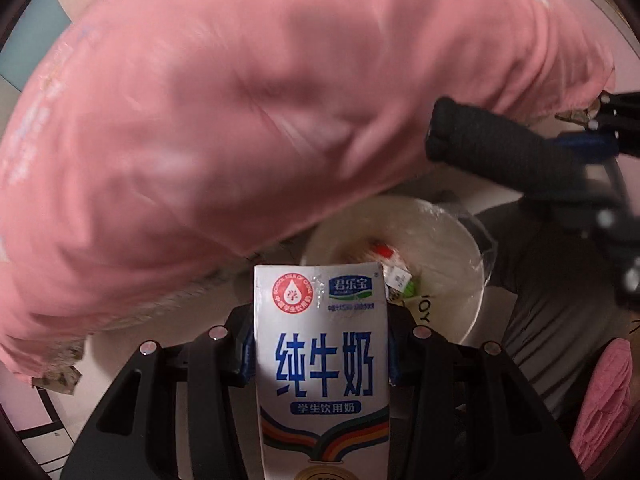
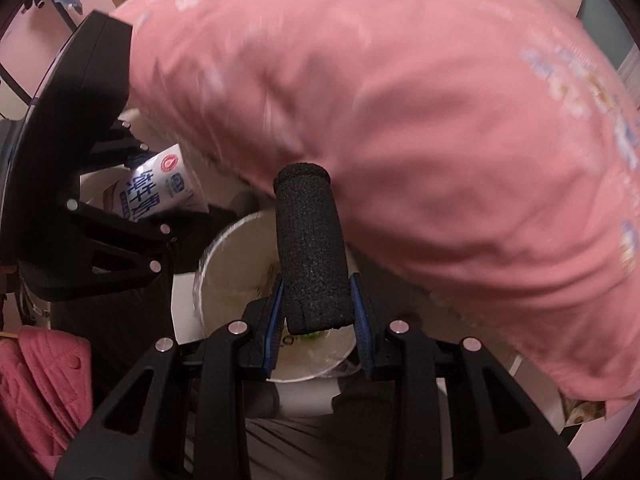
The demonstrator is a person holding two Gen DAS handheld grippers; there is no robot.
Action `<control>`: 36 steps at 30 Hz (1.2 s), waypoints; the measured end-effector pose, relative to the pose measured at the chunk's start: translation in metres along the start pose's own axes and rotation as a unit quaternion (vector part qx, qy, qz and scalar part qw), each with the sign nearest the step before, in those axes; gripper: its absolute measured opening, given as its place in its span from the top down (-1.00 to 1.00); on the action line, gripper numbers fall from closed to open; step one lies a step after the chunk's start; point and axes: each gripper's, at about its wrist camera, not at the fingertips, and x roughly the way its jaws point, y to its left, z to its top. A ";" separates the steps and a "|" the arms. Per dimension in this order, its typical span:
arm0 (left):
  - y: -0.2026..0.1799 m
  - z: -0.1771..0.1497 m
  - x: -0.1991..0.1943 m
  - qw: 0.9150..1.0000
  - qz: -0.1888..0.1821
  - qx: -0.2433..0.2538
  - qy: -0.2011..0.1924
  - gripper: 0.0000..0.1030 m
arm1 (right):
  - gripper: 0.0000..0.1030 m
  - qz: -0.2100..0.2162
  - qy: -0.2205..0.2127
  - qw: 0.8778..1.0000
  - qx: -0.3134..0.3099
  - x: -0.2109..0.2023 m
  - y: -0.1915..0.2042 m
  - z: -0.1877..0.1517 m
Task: Collect trash
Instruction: 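Carry the milk carton and black foam handle over the trash bin with both tools, then open both tools to drop the milk carton and foam handle into the bin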
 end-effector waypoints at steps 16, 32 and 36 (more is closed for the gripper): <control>0.000 -0.002 0.098 0.993 -0.075 -0.056 0.077 0.05 | 0.37 0.049 0.105 0.992 0.038 0.108 -0.002 -0.028; -0.002 -0.005 0.187 0.975 -0.112 -0.145 0.126 0.05 | 0.37 0.069 0.192 0.975 0.090 0.202 -0.003 -0.041; -0.001 -0.003 0.203 0.971 -0.108 -0.163 0.136 0.04 | 0.37 0.066 0.208 0.972 0.091 0.220 0.002 -0.043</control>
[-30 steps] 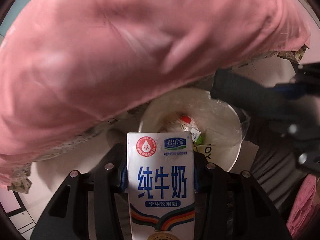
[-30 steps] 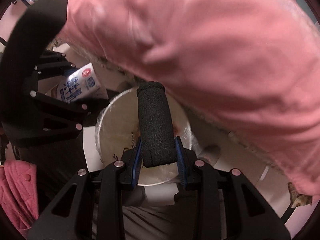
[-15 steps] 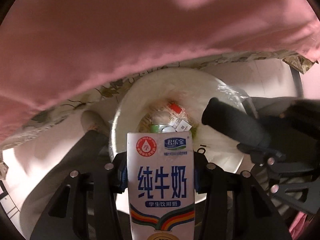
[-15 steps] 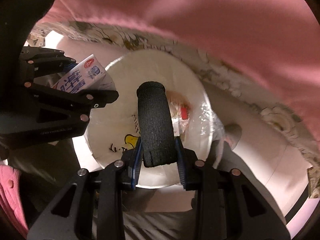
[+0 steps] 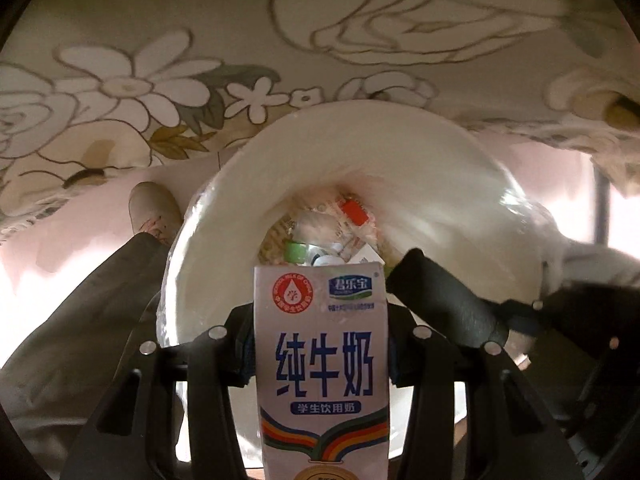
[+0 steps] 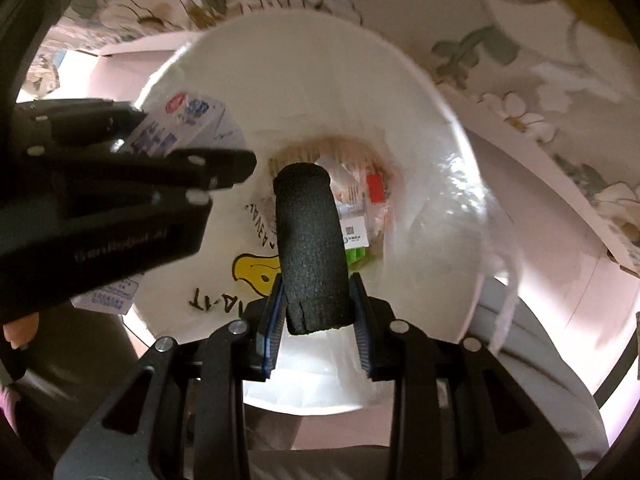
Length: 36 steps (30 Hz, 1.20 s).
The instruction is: Collect trash
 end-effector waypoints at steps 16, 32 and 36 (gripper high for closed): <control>-0.002 -0.004 0.013 1.000 0.006 0.003 0.017 -0.34 | 0.14 0.000 0.024 1.000 0.009 0.021 -0.011 0.002; 0.002 -0.035 -0.042 0.999 0.019 0.026 -0.008 -0.34 | 0.14 -0.010 -0.018 1.000 -0.014 -0.024 0.010 -0.022; -0.005 -0.050 -0.070 0.997 0.033 0.043 -0.055 -0.34 | 0.14 -0.028 -0.053 0.998 -0.023 -0.056 0.020 -0.036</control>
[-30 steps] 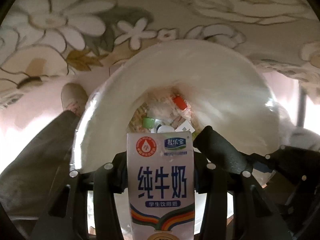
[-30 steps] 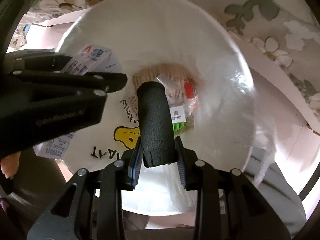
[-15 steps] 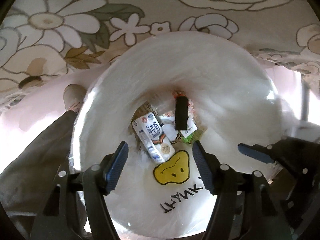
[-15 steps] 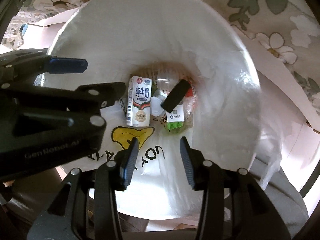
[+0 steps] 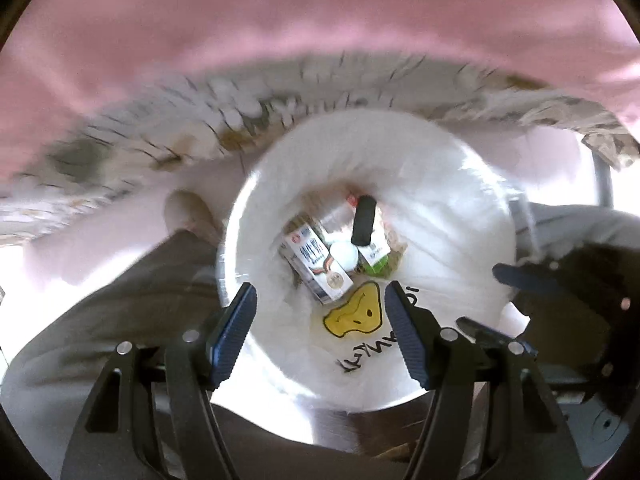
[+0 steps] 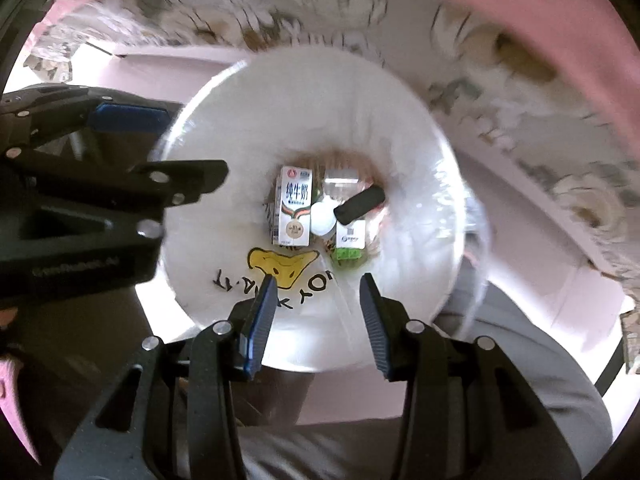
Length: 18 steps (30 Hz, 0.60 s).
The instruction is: Collect trash
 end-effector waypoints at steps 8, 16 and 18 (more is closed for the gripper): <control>0.001 -0.021 -0.089 0.994 0.023 0.016 -0.106 -0.41 | -0.16 -0.039 -0.089 0.995 -0.010 -0.077 0.014 -0.015; -0.006 -0.046 -0.181 0.976 0.063 0.028 -0.209 -0.58 | -0.32 -0.057 -0.188 0.981 -0.003 -0.165 0.022 -0.035; -0.010 -0.054 -0.200 0.970 0.076 0.032 -0.229 -0.59 | -0.33 -0.069 -0.210 0.975 -0.004 -0.182 0.026 -0.041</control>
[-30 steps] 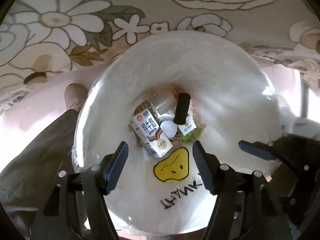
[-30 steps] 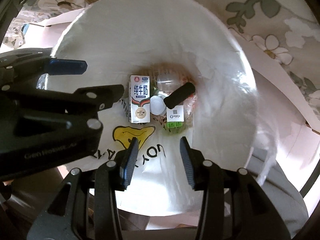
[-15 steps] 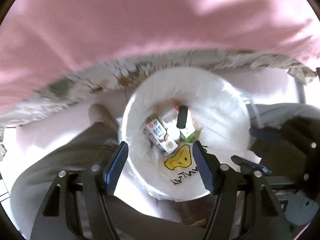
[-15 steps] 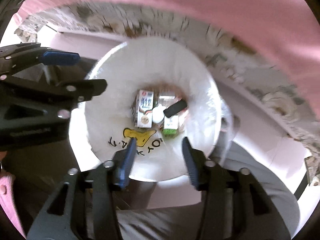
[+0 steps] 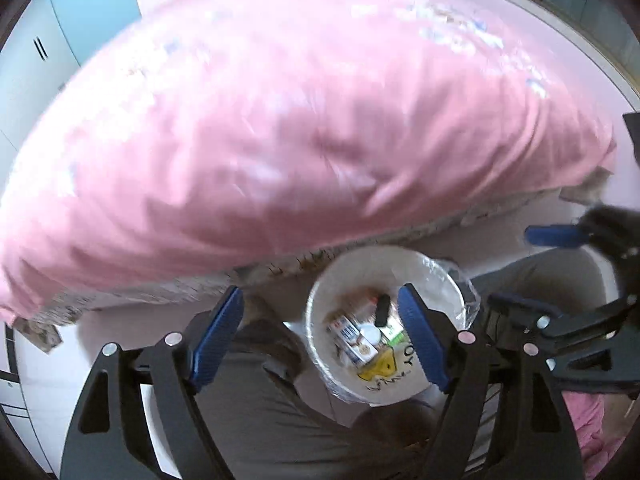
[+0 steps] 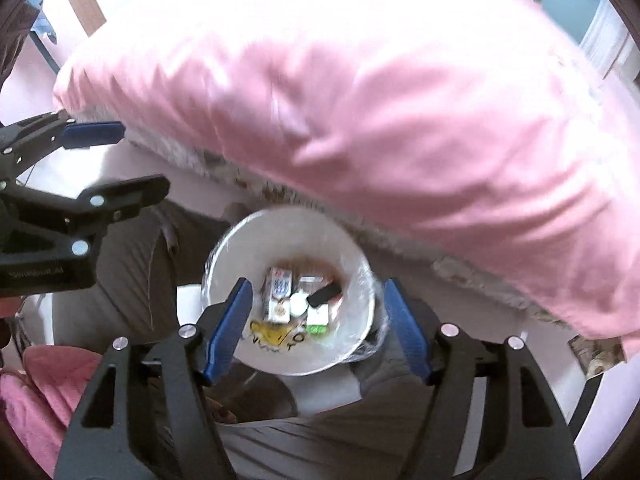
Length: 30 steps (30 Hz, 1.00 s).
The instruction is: Collect trash
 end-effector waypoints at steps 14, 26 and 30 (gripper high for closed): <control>-0.016 -0.022 -0.103 0.993 0.038 0.011 -0.112 -0.84 | -0.62 -0.082 -0.159 0.984 -0.003 -0.116 0.017 -0.026; -0.030 -0.058 -0.130 0.987 0.064 0.009 -0.150 -0.84 | -0.62 -0.156 -0.200 0.967 0.036 -0.135 0.036 -0.074; -0.037 -0.063 -0.130 0.987 0.058 0.015 -0.147 -0.84 | -0.62 -0.146 -0.207 0.965 0.062 -0.141 0.031 -0.084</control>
